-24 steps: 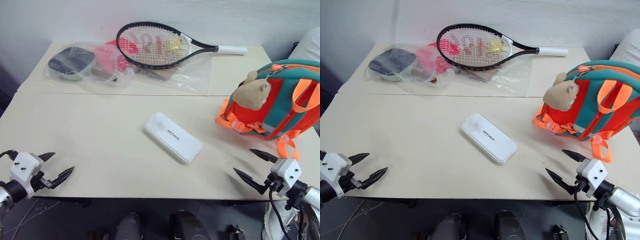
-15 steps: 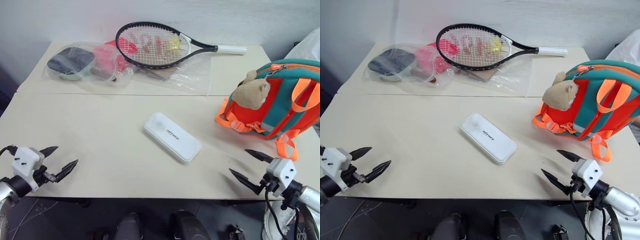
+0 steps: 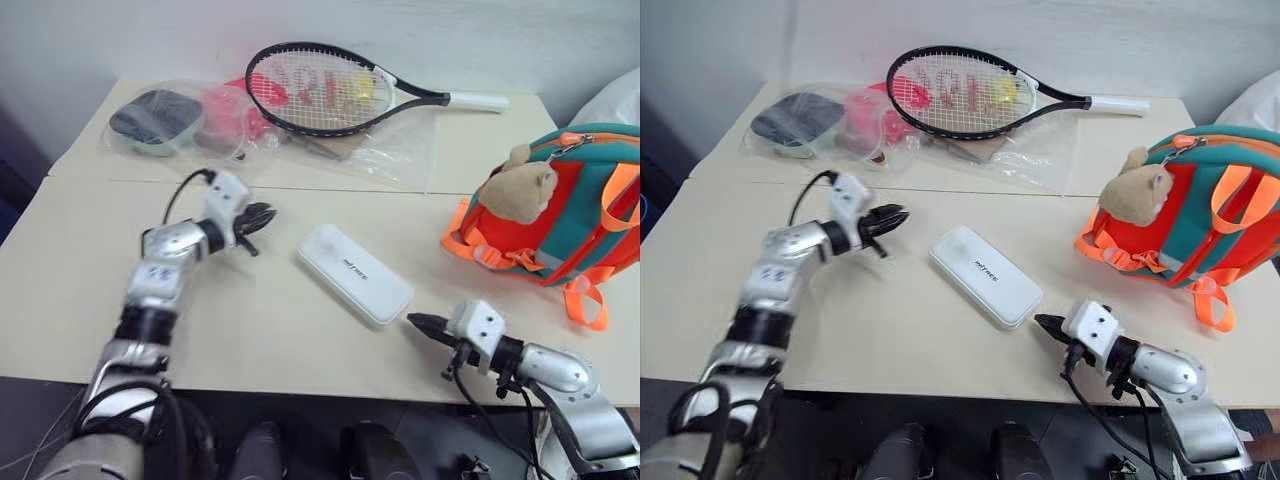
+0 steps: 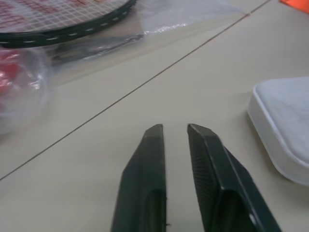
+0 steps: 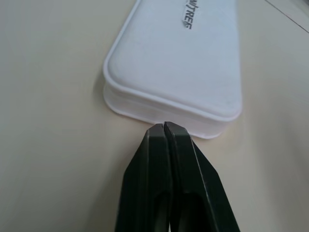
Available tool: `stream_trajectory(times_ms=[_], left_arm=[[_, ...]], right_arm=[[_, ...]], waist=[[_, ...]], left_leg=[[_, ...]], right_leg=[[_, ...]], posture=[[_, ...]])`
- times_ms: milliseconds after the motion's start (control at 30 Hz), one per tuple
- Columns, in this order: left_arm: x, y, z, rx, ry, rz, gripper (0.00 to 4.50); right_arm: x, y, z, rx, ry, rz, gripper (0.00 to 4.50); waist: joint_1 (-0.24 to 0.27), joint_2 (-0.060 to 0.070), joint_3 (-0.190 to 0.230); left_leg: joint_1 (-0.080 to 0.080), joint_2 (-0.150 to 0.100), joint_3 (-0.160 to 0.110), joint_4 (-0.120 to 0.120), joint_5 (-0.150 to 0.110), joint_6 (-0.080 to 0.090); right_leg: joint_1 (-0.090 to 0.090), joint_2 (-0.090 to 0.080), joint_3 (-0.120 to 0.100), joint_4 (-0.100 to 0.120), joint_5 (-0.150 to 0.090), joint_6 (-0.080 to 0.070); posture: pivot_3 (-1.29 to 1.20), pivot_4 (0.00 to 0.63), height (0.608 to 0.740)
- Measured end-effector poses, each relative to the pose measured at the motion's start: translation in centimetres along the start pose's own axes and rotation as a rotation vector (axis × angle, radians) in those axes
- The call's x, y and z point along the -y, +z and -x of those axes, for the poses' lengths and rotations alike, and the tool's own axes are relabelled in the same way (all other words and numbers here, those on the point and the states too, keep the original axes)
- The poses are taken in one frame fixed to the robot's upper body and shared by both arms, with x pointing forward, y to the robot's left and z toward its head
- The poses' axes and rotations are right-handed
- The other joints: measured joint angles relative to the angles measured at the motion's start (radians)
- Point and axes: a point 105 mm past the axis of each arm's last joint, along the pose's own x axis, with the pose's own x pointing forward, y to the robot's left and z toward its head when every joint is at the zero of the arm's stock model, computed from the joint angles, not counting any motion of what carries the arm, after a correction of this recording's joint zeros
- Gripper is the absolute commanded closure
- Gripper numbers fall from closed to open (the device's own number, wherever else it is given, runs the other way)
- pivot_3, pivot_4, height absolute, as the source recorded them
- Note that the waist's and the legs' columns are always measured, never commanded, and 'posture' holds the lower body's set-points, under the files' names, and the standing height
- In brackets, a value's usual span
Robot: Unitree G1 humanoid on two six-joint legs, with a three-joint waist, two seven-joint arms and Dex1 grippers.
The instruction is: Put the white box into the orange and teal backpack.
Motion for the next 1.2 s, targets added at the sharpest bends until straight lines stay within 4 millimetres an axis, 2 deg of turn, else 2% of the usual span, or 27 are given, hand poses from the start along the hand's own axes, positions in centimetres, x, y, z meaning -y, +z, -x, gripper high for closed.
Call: stream_trajectory(times_ms=[100, 200, 400, 533, 700, 833, 1033, 1100, 1200], left_arm=[[1.1, -0.4, -2.5, -0.020, -0.063, -0.002, 4.47], [2.2, -1.0, -3.7, -0.051, -0.115, -0.022, 4.47], [4.0, -2.4, -3.8, -0.095, -0.235, 0.016, 4.47], [4.2, -3.7, -1.7, -0.107, -0.301, 0.057, 4.47], [5.4, -4.3, 1.4, -0.122, -0.392, 0.083, 4.47], [7.5, -4.4, 3.4, -0.147, -0.482, 0.068, 4.47], [8.9, -3.7, 5.5, -0.167, -0.487, 0.072, 4.47], [8.2, -4.2, 6.3, -0.216, -0.448, 0.074, 4.47], [5.8, -5.3, 8.4, -0.301, -0.333, 0.158, 3.89]], right_arm=[[-0.4, -0.6, -0.3, -0.043, 0.010, 0.005, 4.50], [-0.4, -0.9, -0.7, -0.051, -0.018, -0.031, 4.50], [0.2, -0.5, -1.3, -0.041, -0.072, -0.057, 4.50], [1.1, -0.7, -1.6, -0.048, -0.096, -0.051, 4.50], [2.9, -1.3, -1.3, -0.081, -0.119, -0.026, 4.50], [4.1, -1.6, -1.3, -0.090, -0.103, 0.004, 4.50], [5.6, -2.1, -1.0, -0.117, -0.103, 0.032, 4.50], [5.7, -2.1, -1.0, -0.119, -0.100, 0.038, 4.50], [5.8, -2.3, -0.7, -0.137, -0.096, 0.047, 4.50]], waist=[[-0.001, -0.001, 0.000], [-0.005, -0.001, 0.000], [-0.006, -0.001, 0.000], [-0.009, -0.001, 0.000], [-0.004, -0.001, 0.000], [-0.003, 0.000, 0.001], [-0.006, 0.000, 0.001], [-0.006, 0.000, 0.001], [-0.010, 0.000, 0.001]], left_leg=[[0.000, 0.000, 0.000, 0.000, 0.000, 0.000], [0.000, 0.001, 0.000, 0.001, 0.000, -0.001], [0.001, 0.001, 0.000, 0.002, 0.001, -0.003], [0.002, 0.002, 0.000, 0.002, 0.002, -0.003], [0.002, 0.001, -0.001, 0.003, 0.002, -0.003], [0.002, 0.001, -0.001, 0.003, 0.001, -0.002], [0.002, 0.001, -0.001, 0.003, 0.001, -0.002], [0.002, 0.001, -0.002, 0.002, 0.001, -0.002], [0.002, 0.002, -0.002, 0.002, 0.001, -0.002]], right_leg=[[0.000, 0.000, 0.000, 0.000, 0.000, 0.000], [0.000, 0.000, 0.000, 0.002, 0.000, 0.000], [-0.001, 0.001, 0.000, 0.006, 0.000, 0.000], [-0.001, 0.001, 0.000, 0.007, 0.000, 0.000], [0.000, 0.000, 0.000, 0.009, 0.000, 0.000], [0.000, -0.001, 0.000, 0.008, 0.000, 0.000], [0.000, 0.000, 0.000, 0.008, 0.000, 0.000], [0.000, 0.000, 0.000, 0.008, 0.000, 0.000], [0.000, 0.000, 0.000, 0.008, 0.000, 0.000]], posture=[[0.00, 0.150, 0.740], [0.00, 0.150, 0.740], [0.00, 0.150, 0.740], [0.00, 0.150, 0.740], [0.00, 0.150, 0.740], [0.00, 0.150, 0.740], [0.00, 0.150, 0.740], [0.00, 0.150, 0.740], [0.00, 0.150, 0.740]])
